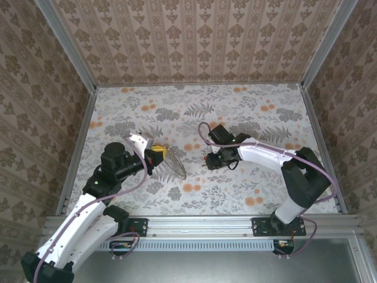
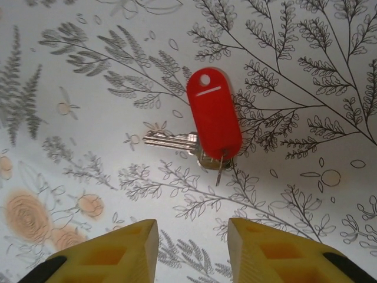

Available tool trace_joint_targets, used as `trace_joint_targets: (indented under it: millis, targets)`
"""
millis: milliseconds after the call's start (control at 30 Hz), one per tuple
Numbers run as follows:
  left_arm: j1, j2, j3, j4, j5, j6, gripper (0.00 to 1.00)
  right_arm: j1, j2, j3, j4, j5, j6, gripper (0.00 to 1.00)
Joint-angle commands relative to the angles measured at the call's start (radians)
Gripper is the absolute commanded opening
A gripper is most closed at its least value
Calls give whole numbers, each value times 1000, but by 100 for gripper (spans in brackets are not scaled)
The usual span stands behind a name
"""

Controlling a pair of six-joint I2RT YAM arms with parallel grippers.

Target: Put the keys on the keyring

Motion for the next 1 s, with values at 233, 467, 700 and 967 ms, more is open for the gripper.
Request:
trace_joint_targets:
  millis: [233, 467, 700, 967]
  targets:
    - [18, -8, -8, 94, 52, -35, 0, -16, 82, 50, 13, 38, -19, 27]
    - [28, -4, -11, 107, 65, -45, 0, -21, 103, 48, 47, 17, -25, 21]
    - [29, -3, -11, 112, 73, -46, 0, -28, 130, 48, 61, 8, -28, 16]
    - [33, -7, -11, 119, 81, -51, 0, -33, 137, 51, 66, -2, -33, 10]
